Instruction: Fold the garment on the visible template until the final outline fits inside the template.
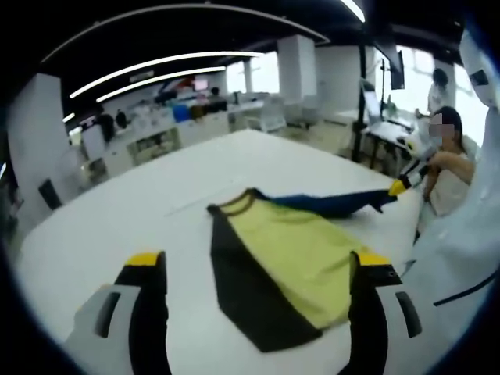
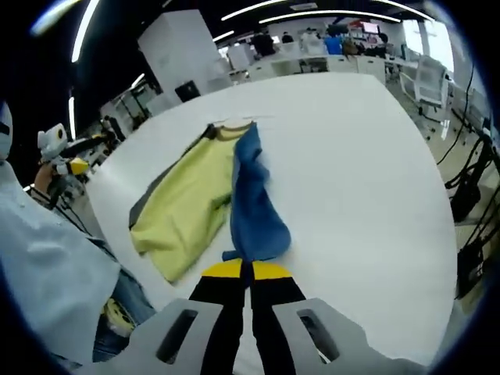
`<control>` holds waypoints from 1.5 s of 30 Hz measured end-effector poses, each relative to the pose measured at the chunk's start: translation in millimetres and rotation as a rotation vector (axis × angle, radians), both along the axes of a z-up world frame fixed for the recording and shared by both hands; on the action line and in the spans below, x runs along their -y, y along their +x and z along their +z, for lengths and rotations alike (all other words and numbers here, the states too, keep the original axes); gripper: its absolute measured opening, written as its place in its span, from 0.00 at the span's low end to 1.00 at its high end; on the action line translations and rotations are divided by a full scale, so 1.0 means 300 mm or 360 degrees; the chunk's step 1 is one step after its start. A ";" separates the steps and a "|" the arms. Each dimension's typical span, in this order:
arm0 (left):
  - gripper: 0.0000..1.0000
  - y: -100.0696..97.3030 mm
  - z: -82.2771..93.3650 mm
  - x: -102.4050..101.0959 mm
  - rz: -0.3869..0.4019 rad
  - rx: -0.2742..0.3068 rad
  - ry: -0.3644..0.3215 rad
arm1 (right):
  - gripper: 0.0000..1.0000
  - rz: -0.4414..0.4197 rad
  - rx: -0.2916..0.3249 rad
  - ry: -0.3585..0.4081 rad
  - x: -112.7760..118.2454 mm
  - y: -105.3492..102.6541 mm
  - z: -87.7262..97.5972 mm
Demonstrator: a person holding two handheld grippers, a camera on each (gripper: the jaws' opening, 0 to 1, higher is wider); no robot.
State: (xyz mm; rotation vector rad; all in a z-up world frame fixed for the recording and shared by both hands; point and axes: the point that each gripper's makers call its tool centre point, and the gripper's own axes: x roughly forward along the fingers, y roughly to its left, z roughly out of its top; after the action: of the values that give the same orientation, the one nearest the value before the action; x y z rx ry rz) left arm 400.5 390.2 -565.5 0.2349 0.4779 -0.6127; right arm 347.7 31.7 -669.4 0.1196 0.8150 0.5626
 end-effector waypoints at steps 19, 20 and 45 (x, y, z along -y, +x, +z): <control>0.93 -0.010 0.005 -0.008 0.0010 0.0002 0.0004 | 0.02 -0.0042 0.0051 0.0068 0.143 0.064 0.082; 0.93 -0.011 0.005 -0.009 0.0011 0.0003 0.0005 | 0.02 -0.0029 0.0050 0.0065 0.153 0.067 0.086; 0.91 -0.016 0.010 -0.005 0.0027 -0.0001 0.0015 | 0.02 -0.0071 -0.0036 0.0023 0.358 0.139 0.042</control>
State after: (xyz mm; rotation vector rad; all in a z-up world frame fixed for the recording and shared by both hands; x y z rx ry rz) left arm 395.6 391.8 -562.6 0.2395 0.4831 -0.5943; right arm 389.4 -75.6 -656.6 0.1574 0.8287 0.5258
